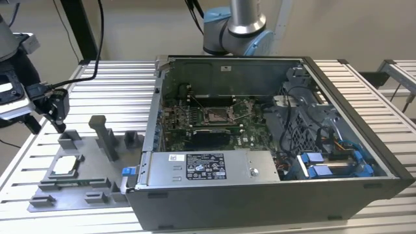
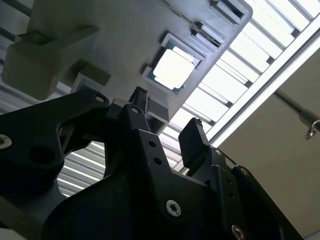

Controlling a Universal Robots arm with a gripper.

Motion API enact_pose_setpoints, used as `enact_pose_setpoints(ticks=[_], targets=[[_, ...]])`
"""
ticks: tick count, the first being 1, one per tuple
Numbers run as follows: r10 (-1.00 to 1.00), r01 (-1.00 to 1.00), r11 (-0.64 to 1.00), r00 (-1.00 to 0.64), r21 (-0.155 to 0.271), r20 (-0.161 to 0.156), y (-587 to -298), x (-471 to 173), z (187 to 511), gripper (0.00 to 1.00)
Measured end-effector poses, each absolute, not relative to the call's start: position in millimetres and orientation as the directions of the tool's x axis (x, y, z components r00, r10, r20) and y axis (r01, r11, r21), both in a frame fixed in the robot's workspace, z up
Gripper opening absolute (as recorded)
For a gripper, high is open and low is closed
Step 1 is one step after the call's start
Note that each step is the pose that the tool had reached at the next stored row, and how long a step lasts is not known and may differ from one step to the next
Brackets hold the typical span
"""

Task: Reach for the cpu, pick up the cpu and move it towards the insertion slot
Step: 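Pick up the cpu and move it towards the insertion slot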

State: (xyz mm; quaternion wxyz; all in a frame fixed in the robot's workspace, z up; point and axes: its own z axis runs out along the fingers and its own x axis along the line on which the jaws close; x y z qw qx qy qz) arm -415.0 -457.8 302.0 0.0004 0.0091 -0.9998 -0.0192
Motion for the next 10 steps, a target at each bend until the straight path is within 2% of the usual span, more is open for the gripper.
enact_pose_setpoints(ticks=[10], targets=[[0.001,0.001,0.999,-1.000,0.038,0.000,-458,-416,286,0.00]])
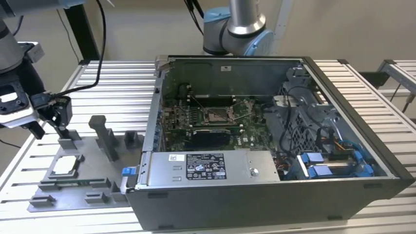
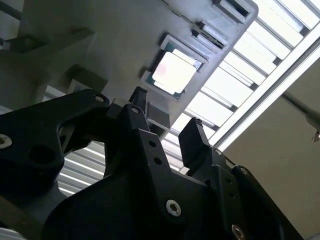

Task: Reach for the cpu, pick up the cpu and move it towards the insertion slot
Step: 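Pick up the cpu and move it towards the insertion slot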

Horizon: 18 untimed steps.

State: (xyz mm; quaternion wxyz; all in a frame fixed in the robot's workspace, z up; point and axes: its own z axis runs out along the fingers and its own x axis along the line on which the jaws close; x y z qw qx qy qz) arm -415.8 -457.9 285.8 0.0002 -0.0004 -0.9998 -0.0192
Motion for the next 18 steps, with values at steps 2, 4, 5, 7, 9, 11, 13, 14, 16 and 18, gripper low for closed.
enact_pose_setpoints(ticks=[2,4,5,7,9,11,13,14,16,18], targets=[[0.001,0.001,0.999,-1.000,0.038,0.001,-458,-416,286,0.00],[0.001,0.001,0.999,-1.000,0.038,0.001,-458,-416,286,0.00],[0.001,0.001,0.999,-1.000,0.038,0.000,-458,-416,286,0.00],[0.001,0.001,0.999,-1.000,0.039,0.000,-458,-416,284,0.00],[0.001,0.001,0.999,-1.000,0.038,0.000,-458,-416,282,0.00],[0.001,0.001,0.999,-1.000,0.039,0.000,-458,-416,278,0.00],[0.001,0.001,0.999,-1.000,0.039,-0.001,-458,-416,275,0.00],[0.001,0.001,0.999,-1.000,0.038,-0.002,-458,-416,273,0.00],[0.001,0.001,0.999,-1.000,0.038,-0.002,-458,-416,271,0.00],[0.001,0.001,0.999,-1.000,0.038,-0.002,-458,-416,269,0.00]])
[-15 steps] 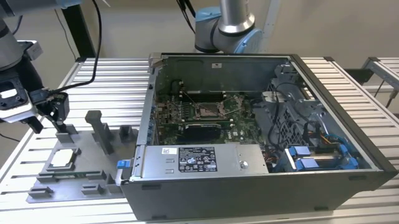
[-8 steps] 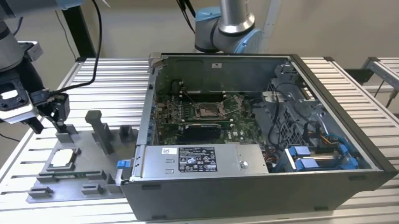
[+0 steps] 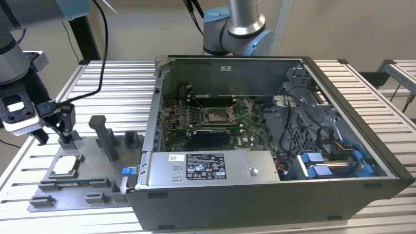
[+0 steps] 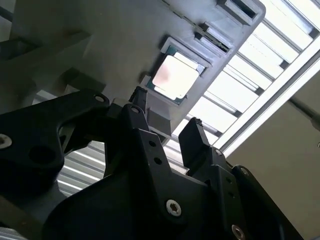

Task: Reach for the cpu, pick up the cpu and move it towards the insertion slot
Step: 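Pick up the cpu and move it towards the insertion slot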

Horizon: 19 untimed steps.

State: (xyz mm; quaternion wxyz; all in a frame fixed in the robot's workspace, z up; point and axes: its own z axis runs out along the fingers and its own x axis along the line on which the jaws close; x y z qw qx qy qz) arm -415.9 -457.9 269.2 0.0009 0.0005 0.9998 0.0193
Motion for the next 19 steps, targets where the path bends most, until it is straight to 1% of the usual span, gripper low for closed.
enact_pose_setpoints(ticks=[19], targets=[[0.005,0.005,0.999,-1.000,0.038,-0.002,-465,-420,247,0.00]])
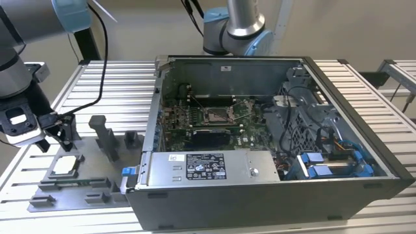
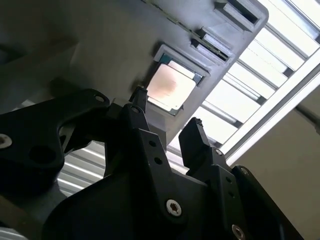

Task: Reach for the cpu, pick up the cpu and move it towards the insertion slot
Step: 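Pick up the cpu and move it towards the insertion slot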

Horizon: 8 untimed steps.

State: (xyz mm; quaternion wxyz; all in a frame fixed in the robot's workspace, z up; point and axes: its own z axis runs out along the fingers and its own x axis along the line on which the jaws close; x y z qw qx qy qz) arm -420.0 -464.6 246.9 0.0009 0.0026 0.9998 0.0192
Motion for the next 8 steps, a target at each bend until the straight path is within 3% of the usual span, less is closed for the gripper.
enact_pose_setpoints(ticks=[8], targets=[[0.005,0.005,0.999,-1.000,0.039,-0.002,-470.3,-420.0,239.7,0.00]])
